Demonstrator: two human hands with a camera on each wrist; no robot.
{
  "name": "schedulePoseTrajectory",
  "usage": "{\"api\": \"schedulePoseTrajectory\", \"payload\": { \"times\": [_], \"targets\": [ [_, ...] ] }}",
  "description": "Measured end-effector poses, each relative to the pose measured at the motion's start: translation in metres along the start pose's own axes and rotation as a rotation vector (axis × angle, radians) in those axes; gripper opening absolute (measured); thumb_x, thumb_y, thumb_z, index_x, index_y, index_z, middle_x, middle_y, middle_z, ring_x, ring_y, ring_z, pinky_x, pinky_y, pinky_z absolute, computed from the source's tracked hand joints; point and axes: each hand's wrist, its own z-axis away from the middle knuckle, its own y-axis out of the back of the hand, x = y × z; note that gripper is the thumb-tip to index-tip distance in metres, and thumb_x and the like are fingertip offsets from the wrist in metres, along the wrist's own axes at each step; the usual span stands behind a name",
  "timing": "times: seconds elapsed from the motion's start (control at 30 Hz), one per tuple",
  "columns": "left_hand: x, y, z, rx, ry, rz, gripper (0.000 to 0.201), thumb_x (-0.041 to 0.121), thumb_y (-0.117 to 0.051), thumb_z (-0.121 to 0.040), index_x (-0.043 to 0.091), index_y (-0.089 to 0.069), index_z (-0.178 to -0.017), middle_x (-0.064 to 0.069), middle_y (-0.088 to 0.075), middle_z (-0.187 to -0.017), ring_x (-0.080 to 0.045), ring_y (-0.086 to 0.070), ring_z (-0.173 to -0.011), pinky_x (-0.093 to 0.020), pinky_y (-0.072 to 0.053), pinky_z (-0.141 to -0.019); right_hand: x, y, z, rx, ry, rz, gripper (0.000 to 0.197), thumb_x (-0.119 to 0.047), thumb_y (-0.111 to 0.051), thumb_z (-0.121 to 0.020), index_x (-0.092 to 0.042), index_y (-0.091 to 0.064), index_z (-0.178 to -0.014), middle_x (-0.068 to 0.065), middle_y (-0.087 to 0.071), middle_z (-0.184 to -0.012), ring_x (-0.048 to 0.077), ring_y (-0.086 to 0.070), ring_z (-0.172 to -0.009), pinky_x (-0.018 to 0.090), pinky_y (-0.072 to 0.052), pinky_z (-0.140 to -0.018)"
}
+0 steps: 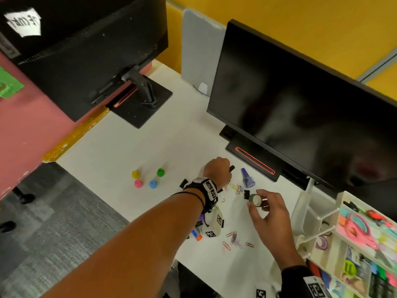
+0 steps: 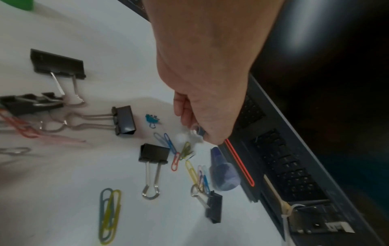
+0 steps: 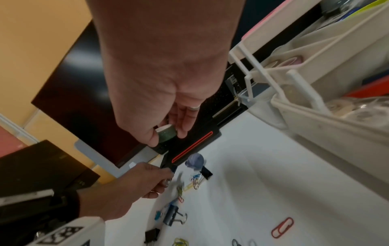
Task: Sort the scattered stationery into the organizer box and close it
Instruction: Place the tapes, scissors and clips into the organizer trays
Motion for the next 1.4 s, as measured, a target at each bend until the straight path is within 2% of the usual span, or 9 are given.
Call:
{"api": "schedulePoseTrajectory", "payload": {
  "times": [0.13,0.3,0.4,0.63,0.73,0.9,1.03,1.27,1.4],
  "targets": [
    [0.009,0.007,0.004,0.016,-0.002,0.068,0.028,0.031,-0.064,-0.092,0.007,-0.066,-0.107,-0.012,-0.07,-0.102,-0.028,-0.069,-0.092,-0.031,-0.05,-0.068,0.007,0.019,0.017,0.002,-0.019,0.009,0.035,-0.028,-0.077,-0.092,-0.03,-0.065,-0.124,-0.012,-0.06,-0.117,0.004,-0.062,-0.098,0.014,-0.049,-0.072],
    [0.042,0.012,0.033,0.03,-0.103,0.262,0.025,0.035,-0.061,-0.092,0.01,-0.065,-0.09,-0.006,-0.063,-0.087,-0.023,-0.065,-0.079,-0.032,-0.05,-0.063,0.02,0.067,0.052,0.14,-0.06,-0.086,0.029,-0.023,-0.081,-0.088,-0.034,-0.067,-0.111,-0.01,-0.069,-0.102,0.011,-0.064,-0.094,0.021,-0.05,-0.064],
    [0.071,0.005,0.059,0.057,-0.203,0.345,0.019,0.029,-0.063,-0.091,0.012,-0.068,-0.096,-0.004,-0.063,-0.091,-0.019,-0.062,-0.079,-0.036,-0.057,-0.069,0.041,0.102,0.073,0.16,-0.105,-0.065,0.03,-0.02,-0.079,-0.089,-0.035,-0.067,-0.111,-0.009,-0.068,-0.103,0.013,-0.065,-0.09,0.032,-0.058,-0.063],
    [0.135,-0.019,0.106,0.084,-0.356,0.442,0.017,0.024,-0.067,-0.092,0.017,-0.071,-0.108,0.004,-0.063,-0.097,-0.01,-0.059,-0.078,-0.031,-0.056,-0.072,0.103,0.157,0.095,0.123,-0.162,-0.011,0.027,-0.017,-0.075,-0.092,-0.027,-0.071,-0.117,-0.007,-0.07,-0.114,0.003,-0.065,-0.095,0.003,-0.045,-0.069],
    [0.156,-0.024,0.127,0.081,-0.386,0.487,0.019,0.024,-0.071,-0.092,0.019,-0.072,-0.11,0.007,-0.066,-0.096,-0.003,-0.058,-0.075,-0.023,-0.054,-0.068,0.119,0.16,0.094,0.084,-0.131,0.016,0.024,-0.022,-0.075,-0.094,-0.024,-0.074,-0.117,-0.009,-0.071,-0.113,-0.003,-0.063,-0.087,0.004,-0.044,-0.073],
    [0.17,-0.03,0.15,0.065,-0.373,0.494,0.019,0.024,-0.076,-0.09,0.022,-0.074,-0.109,0.01,-0.069,-0.096,-0.001,-0.059,-0.075,-0.019,-0.052,-0.071,0.13,0.148,0.089,0.03,0.02,0.146,0.018,-0.016,-0.076,-0.093,-0.015,-0.079,-0.11,0.001,-0.077,-0.109,0.024,-0.065,-0.104,0.03,-0.046,-0.089],
    [0.173,-0.033,0.163,0.055,-0.355,0.466,0.02,0.022,-0.078,-0.089,0.023,-0.075,-0.108,0.012,-0.07,-0.096,-0.004,-0.06,-0.077,-0.011,-0.048,-0.07,0.141,0.135,0.089,-0.002,0.055,0.259,0.018,-0.014,-0.072,-0.094,-0.015,-0.08,-0.11,0.004,-0.072,-0.116,0.031,-0.055,-0.11,0.043,-0.047,-0.097],
    [0.179,-0.035,0.185,0.043,-0.339,0.459,0.02,0.014,-0.079,-0.088,0.018,-0.077,-0.108,0.015,-0.066,-0.089,-0.005,-0.062,-0.077,-0.005,-0.043,-0.071,0.154,0.125,0.069,0.04,-0.085,0.022,0.016,-0.019,-0.086,-0.081,-0.02,-0.083,-0.097,-0.002,-0.062,-0.106,0.019,-0.057,-0.105,0.035,-0.051,-0.094],
    [0.182,-0.045,0.195,-0.004,-0.359,0.424,0.02,0.014,-0.077,-0.09,0.018,-0.076,-0.11,0.01,-0.07,-0.094,-0.008,-0.064,-0.079,-0.016,-0.053,-0.076,0.152,0.156,0.072,-0.079,-0.073,-0.018,0.026,-0.022,-0.084,-0.085,-0.022,-0.078,-0.11,-0.006,-0.062,-0.109,0.01,-0.059,-0.095,0.025,-0.048,-0.085]
  ]
}}
